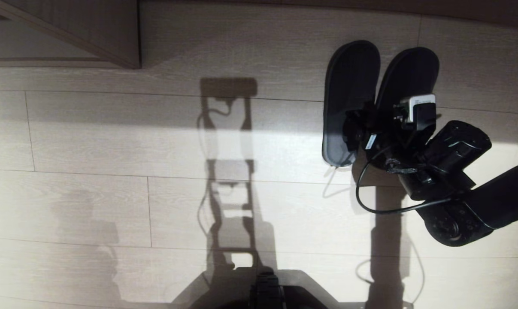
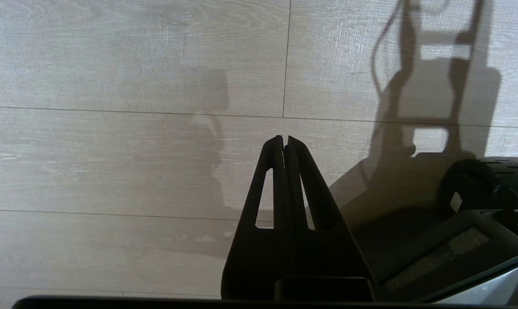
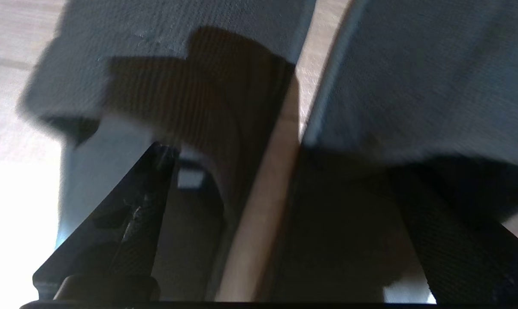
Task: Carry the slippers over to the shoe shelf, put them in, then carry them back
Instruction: Pick up the slippers on the floor
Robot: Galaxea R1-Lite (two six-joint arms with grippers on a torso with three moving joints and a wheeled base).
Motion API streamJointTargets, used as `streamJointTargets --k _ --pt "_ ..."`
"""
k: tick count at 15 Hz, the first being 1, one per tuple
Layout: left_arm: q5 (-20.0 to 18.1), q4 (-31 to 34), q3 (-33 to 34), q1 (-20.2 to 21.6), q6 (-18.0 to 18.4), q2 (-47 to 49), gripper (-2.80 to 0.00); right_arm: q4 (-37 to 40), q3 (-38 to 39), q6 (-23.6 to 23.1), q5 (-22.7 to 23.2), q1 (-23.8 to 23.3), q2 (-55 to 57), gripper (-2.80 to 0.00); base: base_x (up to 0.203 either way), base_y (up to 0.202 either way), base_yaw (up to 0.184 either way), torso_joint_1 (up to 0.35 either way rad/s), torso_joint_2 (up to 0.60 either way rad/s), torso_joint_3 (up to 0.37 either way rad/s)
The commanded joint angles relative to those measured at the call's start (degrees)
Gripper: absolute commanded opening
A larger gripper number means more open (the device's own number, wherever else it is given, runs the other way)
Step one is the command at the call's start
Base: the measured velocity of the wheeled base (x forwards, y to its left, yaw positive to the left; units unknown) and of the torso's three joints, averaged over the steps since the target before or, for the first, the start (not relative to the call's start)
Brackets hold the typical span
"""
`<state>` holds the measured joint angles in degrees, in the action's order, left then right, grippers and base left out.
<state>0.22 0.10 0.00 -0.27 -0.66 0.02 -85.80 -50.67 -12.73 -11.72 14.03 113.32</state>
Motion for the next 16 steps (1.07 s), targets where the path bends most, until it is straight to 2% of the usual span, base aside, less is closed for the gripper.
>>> streamJointTargets --k 1,2,3,7,10,11,13,16 --pt "0.04 -0.01 0.09 0.0 -0.04 -0.11 -2.8 -0.7 -2.67 -0.17 -0.06 0.03 3.17 0.0 0.0 0.0 0.0 0.0 0.0 0.0" --pt "0.04 -0.01 0.09 0.0 -0.04 -0.11 -2.8 -0.81 -5.37 -0.18 -0.06 -0.06 4.27 0.0 0.0 0.0 0.0 0.0 0.0 0.0" --pt "0.04 -0.01 0.09 0.0 -0.13 -0.11 -2.8 -0.9 -8.53 -0.15 -0.06 -0.35 5.47 -2.8 0.0 0.0 0.0 0.0 0.0 0.0" --pt "0.04 -0.01 0.09 0.0 -0.11 -0.11 -2.8 -1.11 -15.62 -0.73 0.45 -1.75 7.62 -2.8 0.0 0.0 0.0 0.0 0.0 0.0" --pt "0.04 -0.01 0.09 0.0 -0.13 -0.11 -2.8 -1.22 -16.18 -1.28 0.61 -2.44 7.6 -2.8 0.0 0.0 0.0 0.0 0.0 0.0" --pt "0.04 -0.01 0.09 0.0 -0.13 -0.11 -2.8 -1.22 -15.3 -1.47 2.28 -2.5 7.04 -2.8 0.0 0.0 0.0 0.0 0.0 0.0" --pt "0.04 -0.01 0.09 0.0 -0.13 -0.11 -2.8 -1.18 -13.72 -2.07 2.63 -2.52 5.61 -2.8 0.0 0.0 0.0 0.0 0.0 0.0" --pt "0.04 -0.01 0.09 0.0 -0.13 -0.11 -2.8 -0.42 -5.26 -2.56 4.13 -2.45 -2.54 -2.8 0.0 0.0 0.0 0.0 0.0 0.0"
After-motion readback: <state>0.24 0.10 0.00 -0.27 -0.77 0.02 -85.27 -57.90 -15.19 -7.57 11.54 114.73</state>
